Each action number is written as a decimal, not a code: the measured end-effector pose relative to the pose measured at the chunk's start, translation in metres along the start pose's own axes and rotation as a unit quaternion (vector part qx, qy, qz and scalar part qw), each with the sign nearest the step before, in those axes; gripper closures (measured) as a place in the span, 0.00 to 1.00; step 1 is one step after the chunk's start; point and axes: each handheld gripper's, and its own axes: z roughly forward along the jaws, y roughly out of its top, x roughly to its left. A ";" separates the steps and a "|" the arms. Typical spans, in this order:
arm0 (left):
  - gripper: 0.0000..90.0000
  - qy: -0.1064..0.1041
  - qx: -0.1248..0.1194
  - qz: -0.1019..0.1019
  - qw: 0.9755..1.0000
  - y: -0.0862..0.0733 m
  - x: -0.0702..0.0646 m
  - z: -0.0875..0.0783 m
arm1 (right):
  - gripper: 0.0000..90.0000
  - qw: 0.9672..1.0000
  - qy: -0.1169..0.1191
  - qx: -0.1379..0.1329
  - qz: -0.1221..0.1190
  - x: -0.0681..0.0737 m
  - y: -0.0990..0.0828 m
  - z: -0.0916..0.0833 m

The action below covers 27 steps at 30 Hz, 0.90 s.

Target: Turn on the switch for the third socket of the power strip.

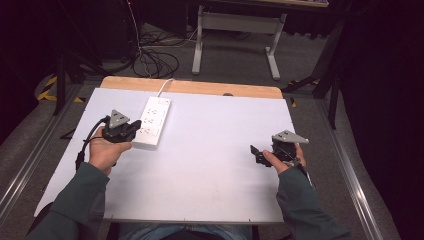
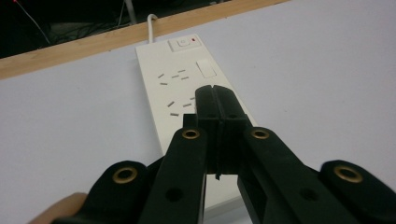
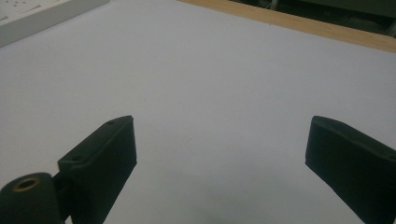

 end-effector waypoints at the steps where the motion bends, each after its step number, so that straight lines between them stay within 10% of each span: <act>1: 1.00 -0.001 0.002 0.002 1.000 0.000 0.000 0.001 | 0.10 1.000 0.000 0.000 -0.001 0.000 0.000 0.000; 27: 1.00 -0.012 0.028 0.011 0.999 0.006 -0.008 0.024 | 0.11 1.000 0.000 0.000 -0.002 0.000 0.000 0.000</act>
